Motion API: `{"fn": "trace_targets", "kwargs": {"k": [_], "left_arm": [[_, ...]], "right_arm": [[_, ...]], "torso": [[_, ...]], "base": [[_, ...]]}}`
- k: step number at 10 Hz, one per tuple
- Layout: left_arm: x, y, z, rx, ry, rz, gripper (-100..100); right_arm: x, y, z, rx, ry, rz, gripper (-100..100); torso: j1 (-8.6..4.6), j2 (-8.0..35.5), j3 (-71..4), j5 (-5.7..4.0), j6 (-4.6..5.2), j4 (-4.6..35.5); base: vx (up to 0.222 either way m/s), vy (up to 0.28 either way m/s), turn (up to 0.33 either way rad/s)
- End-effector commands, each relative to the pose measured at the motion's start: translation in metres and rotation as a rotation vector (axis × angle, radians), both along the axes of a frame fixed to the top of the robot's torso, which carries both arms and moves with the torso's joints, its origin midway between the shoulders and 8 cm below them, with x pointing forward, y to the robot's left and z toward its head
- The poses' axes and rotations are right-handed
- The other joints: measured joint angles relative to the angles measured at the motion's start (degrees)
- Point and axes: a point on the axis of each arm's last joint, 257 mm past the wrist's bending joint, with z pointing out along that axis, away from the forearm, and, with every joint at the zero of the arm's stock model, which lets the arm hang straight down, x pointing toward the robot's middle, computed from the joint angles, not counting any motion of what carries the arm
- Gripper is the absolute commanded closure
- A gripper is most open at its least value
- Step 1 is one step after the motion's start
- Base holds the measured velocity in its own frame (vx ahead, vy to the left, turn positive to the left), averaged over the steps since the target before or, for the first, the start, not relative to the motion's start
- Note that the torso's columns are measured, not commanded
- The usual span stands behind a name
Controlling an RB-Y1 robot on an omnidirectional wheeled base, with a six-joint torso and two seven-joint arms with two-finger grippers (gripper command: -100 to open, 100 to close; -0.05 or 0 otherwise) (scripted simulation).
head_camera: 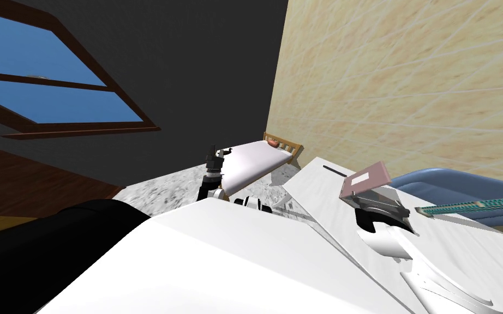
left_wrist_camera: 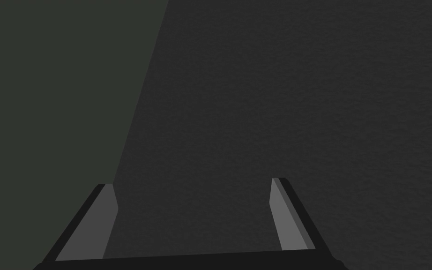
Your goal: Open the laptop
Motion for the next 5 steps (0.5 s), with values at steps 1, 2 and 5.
{"fn": "trace_targets", "kwargs": {"k": [1,2,5], "left_arm": [[0.0000,0.0000,0.0000,0.000,0.000,0.000,0],[0.0000,0.0000,0.0000,0.000,0.000,0.000,0],[0.0000,0.0000,0.0000,0.000,0.000,0.000,0]], "right_arm": [[0.0039,-0.0216,0.0374,-0.111,0.018,-0.041,-100],[0.0059,-0.0144,0.0298,-0.084,0.014,-0.030,-100],[0.0120,-0.0125,0.0309,-0.036,-0.042,-0.030,100]], "torso": [[-0.07,0.00,-0.01,-0.02,-0.02,-0.01],[-0.09,0.09,0.04,-0.04,0.01,0.01],[-0.12,0.18,0.12,-0.08,-0.03,0.03]], "base": [[0.095,0.051,0.040],[0.044,0.023,0.009],[-0.005,-0.014,-0.023]]}}
